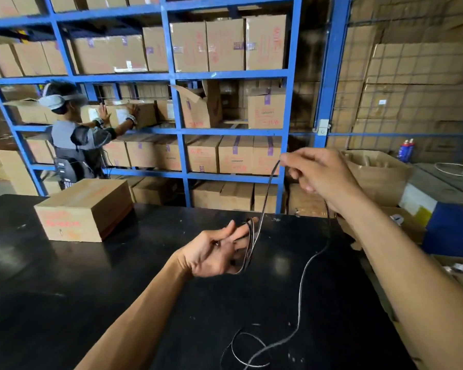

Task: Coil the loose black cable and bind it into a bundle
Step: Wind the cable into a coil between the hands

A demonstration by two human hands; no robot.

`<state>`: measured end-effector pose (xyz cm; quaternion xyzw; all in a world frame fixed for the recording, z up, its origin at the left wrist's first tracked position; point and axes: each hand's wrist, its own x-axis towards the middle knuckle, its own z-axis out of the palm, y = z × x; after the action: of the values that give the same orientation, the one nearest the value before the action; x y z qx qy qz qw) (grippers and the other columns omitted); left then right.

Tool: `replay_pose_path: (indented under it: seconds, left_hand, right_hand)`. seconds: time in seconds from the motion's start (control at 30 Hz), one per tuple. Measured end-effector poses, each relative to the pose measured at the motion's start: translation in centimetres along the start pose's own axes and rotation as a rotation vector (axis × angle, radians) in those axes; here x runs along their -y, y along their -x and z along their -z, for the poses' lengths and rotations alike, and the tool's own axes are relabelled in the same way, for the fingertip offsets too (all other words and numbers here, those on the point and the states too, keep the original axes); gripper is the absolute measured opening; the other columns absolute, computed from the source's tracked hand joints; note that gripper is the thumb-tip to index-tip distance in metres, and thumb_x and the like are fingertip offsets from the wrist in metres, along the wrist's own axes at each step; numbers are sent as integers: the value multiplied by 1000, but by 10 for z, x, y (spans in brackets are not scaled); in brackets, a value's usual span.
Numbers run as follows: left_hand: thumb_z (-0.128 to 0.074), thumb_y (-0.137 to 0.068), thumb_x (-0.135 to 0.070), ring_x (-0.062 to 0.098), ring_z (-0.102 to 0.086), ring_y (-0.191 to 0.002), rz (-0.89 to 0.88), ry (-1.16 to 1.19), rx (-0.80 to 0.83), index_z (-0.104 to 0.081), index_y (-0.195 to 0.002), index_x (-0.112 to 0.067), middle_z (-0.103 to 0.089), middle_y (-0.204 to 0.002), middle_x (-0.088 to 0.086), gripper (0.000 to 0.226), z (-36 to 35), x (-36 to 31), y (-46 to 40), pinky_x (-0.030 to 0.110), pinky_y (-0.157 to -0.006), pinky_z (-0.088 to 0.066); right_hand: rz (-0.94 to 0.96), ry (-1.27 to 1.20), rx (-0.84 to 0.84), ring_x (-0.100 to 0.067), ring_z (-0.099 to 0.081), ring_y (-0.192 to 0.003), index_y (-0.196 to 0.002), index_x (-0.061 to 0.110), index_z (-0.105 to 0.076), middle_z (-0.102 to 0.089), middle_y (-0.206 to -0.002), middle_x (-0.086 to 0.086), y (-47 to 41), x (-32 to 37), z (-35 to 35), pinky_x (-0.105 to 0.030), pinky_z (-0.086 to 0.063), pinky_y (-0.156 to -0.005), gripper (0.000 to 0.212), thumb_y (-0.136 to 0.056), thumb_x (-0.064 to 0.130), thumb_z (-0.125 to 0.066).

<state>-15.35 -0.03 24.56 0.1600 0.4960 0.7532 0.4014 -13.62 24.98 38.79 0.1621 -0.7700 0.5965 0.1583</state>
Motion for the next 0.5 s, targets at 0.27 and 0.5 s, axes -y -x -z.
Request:
replay_pose_path:
  seconds: [0.27,0.5]
  left_hand:
    - [-27,-102,-53,43,5,-153,-65,-195,329,-24,-158,-33,-18,-168,3,59,-36,-9,1,60,-114,-10]
    - [-24,-104,-49,50,13,-148,-343,36,433,-21,-158,-34,-4,-167,17,57,-35,-48,6,72,-111,16]
  right_hand:
    - [-67,310,12,-11,-67,-80,-92,26,-76,-74,-87,4,-27,-61,-29,-33,-51,-70,31,-92,53,-62]
    - [-276,-1,232,-8,-40,-39,-86,34,-78,-60,-56,7,46,-126,-74,-21,-29,-37,25,-101,25,-60]
